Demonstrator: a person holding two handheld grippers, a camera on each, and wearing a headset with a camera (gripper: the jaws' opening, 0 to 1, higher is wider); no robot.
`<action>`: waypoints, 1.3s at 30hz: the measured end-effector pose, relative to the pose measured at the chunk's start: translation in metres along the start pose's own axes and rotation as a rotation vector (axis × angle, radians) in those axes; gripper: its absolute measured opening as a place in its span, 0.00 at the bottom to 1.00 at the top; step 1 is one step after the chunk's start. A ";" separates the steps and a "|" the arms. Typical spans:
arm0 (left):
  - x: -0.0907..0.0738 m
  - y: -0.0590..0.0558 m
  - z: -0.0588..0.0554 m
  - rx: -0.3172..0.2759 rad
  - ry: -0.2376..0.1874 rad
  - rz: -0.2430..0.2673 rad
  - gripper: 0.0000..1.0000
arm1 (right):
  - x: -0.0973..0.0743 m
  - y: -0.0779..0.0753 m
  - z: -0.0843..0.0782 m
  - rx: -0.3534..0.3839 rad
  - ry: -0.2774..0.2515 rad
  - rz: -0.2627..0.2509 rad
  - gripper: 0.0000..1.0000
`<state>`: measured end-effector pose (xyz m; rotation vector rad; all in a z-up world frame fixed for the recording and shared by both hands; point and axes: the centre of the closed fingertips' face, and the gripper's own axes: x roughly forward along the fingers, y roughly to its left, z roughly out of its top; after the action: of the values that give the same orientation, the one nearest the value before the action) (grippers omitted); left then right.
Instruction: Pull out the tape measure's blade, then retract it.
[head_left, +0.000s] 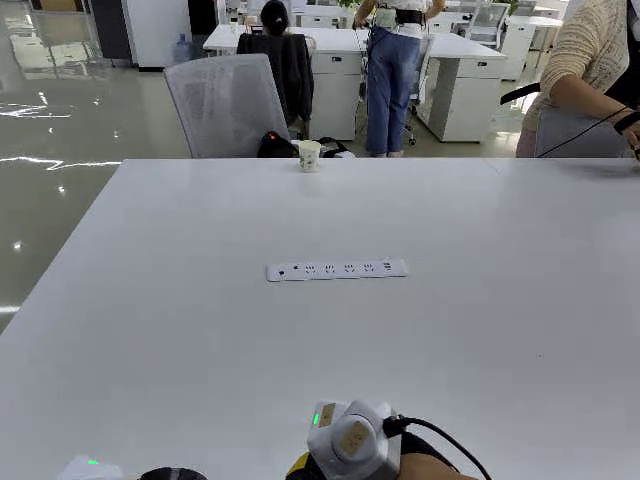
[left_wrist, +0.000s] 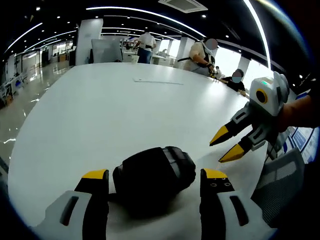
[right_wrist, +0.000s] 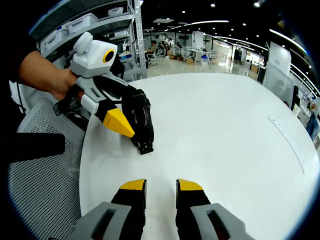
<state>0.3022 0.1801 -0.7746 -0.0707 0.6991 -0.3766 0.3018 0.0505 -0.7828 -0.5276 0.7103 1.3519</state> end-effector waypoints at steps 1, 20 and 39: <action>0.000 0.001 -0.002 0.013 0.006 -0.006 0.74 | -0.004 0.000 -0.002 0.003 0.000 -0.004 0.22; -0.030 0.003 -0.016 0.090 0.057 -0.194 0.99 | -0.077 -0.017 -0.054 0.067 -0.005 -0.126 0.33; -0.061 0.021 -0.023 0.176 0.127 -0.211 0.99 | -0.146 -0.039 -0.110 0.199 -0.027 -0.236 0.52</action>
<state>0.2515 0.2231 -0.7591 0.0474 0.7835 -0.6477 0.3135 -0.1339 -0.7547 -0.4188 0.7282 1.0540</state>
